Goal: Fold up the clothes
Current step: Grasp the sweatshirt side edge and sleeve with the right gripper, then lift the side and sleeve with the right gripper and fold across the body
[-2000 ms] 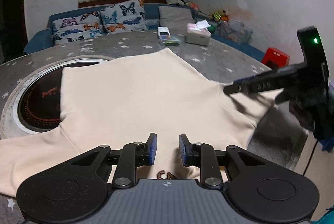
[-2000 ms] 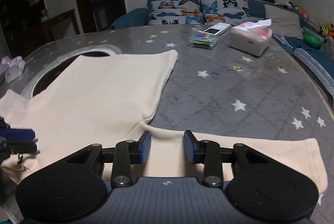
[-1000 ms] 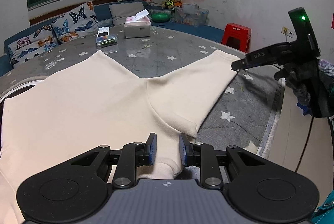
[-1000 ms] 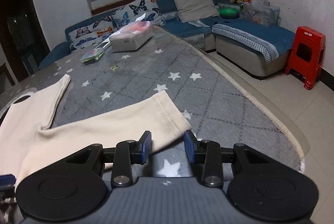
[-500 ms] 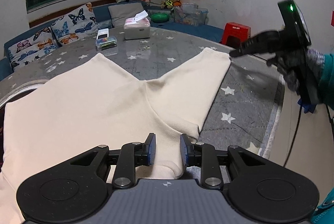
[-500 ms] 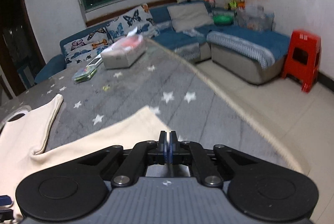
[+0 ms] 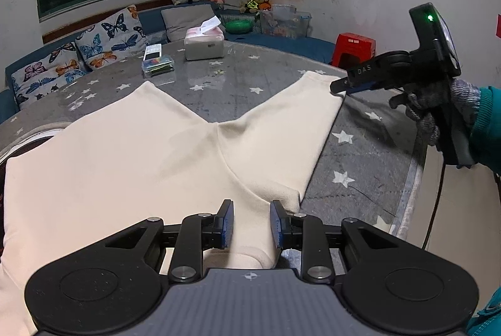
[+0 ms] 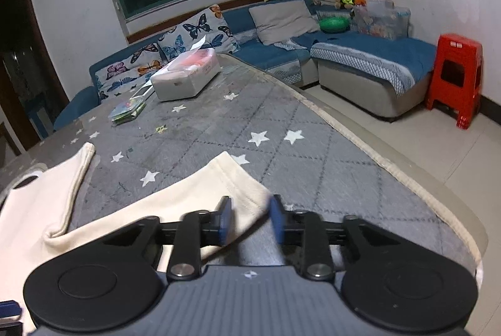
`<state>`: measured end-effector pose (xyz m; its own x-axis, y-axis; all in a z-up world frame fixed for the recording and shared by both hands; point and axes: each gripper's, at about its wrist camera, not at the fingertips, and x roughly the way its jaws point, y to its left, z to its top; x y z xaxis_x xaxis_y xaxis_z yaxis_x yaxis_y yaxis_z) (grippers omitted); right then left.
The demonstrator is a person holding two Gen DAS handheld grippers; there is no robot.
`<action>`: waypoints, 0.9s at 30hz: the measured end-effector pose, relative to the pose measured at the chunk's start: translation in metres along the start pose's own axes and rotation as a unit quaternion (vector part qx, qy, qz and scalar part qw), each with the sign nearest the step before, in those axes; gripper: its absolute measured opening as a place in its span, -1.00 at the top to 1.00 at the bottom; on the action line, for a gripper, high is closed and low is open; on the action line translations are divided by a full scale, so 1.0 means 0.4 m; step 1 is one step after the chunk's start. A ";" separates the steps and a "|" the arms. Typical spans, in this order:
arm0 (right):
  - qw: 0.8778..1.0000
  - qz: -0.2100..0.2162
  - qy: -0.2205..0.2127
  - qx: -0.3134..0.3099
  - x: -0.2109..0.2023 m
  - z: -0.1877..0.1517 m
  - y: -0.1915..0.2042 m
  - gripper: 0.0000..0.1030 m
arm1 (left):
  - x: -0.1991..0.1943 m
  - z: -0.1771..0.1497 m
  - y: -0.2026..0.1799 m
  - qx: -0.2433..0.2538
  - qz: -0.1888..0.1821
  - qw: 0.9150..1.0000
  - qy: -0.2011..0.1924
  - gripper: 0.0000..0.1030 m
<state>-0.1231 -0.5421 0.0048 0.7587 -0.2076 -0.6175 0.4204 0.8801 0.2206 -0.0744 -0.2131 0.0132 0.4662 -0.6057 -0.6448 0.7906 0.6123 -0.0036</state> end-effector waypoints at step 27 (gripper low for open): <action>0.988 0.095 -0.085 -0.081 -0.184 0.145 0.188 0.89 | -0.052 -0.001 0.023 -0.029 0.008 0.999 -0.039 0.35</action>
<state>-0.1184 -0.4854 0.1107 0.8951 -0.0877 -0.4371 0.1862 0.9644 0.1878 -0.0770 -0.1947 0.0265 0.5102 -0.6319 -0.5834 0.7596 0.6492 -0.0388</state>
